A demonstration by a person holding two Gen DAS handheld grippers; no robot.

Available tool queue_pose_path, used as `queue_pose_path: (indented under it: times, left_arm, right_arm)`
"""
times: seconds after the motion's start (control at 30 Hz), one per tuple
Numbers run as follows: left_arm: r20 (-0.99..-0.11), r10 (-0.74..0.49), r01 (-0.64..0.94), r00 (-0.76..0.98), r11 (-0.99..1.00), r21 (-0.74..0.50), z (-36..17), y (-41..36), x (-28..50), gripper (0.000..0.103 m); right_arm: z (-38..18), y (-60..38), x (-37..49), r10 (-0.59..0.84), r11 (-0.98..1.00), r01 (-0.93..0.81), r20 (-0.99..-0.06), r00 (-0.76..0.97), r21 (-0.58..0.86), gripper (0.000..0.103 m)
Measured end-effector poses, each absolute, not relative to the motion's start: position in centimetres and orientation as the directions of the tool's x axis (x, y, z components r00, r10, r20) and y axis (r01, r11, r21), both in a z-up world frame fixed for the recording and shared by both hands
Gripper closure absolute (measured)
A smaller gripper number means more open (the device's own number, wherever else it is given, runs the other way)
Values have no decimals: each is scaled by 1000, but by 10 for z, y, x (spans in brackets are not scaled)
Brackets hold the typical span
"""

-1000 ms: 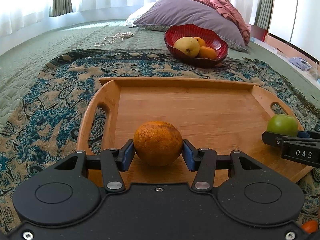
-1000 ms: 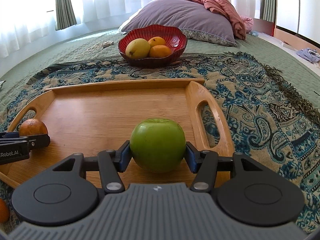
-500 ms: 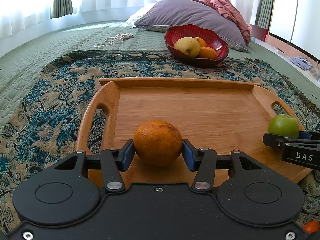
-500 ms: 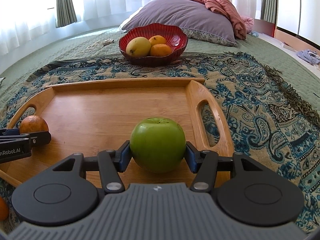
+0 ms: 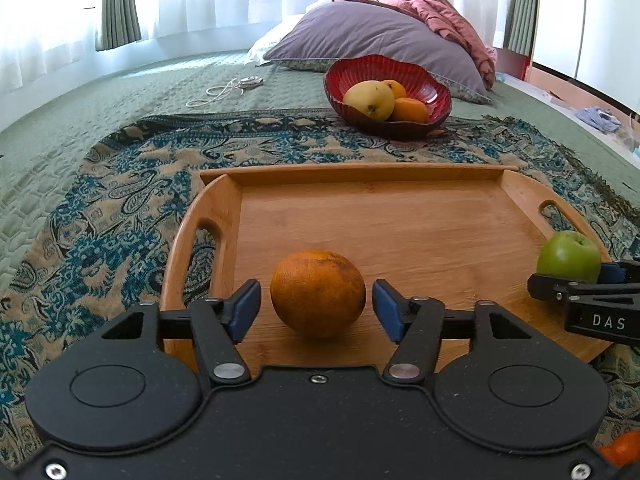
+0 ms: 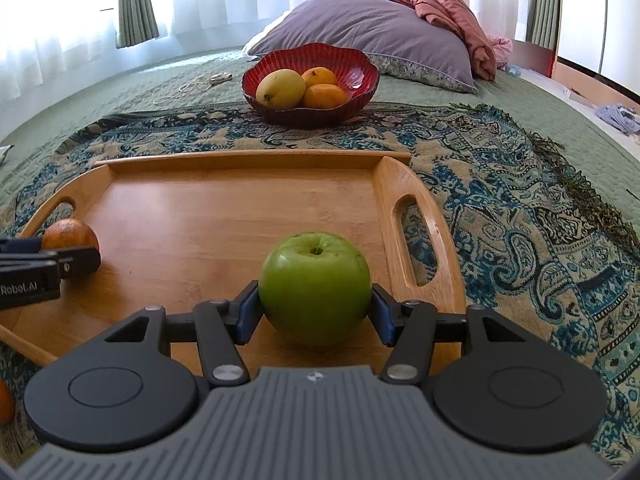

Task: Organize fruits
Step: 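Lower the grapefruit and apple onto the tray and open both grippers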

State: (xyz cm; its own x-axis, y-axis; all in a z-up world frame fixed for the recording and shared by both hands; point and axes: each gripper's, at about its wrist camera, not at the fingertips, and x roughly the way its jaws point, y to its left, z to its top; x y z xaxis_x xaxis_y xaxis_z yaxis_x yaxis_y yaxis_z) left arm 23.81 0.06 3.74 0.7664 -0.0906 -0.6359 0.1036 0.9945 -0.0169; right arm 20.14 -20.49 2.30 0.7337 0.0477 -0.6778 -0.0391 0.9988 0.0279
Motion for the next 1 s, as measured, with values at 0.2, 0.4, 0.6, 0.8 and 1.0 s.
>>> queue_pose_path:
  times: [0.2, 0.4, 0.6, 0.8, 1.0]
  left_arm:
    - [-629, -93, 116, 772, 993, -4, 41, -2, 230, 29]
    - [-619, -104, 134, 778, 991, 2, 43, -7, 217, 19]
    - [-617, -123, 139, 777, 990, -22, 43, -9, 202, 15]
    - [-595, -143, 150, 791, 988, -38, 47, -9, 183, 11]
    - [-580, -164, 171, 798, 984, -43, 51, -9, 160, 8]
  right_arm:
    - [25, -206, 196, 41, 999, -41, -671, 740, 17, 30]
    - [28, -211, 190, 42, 999, -24, -667, 744, 36, 29]
    - [27, -214, 177, 64, 997, -22, -661, 748, 72, 27]
    - [32, -213, 159, 74, 997, -47, -630, 773, 59, 24]
    - [38, -217, 145, 104, 994, -68, -611, 785, 82, 22]
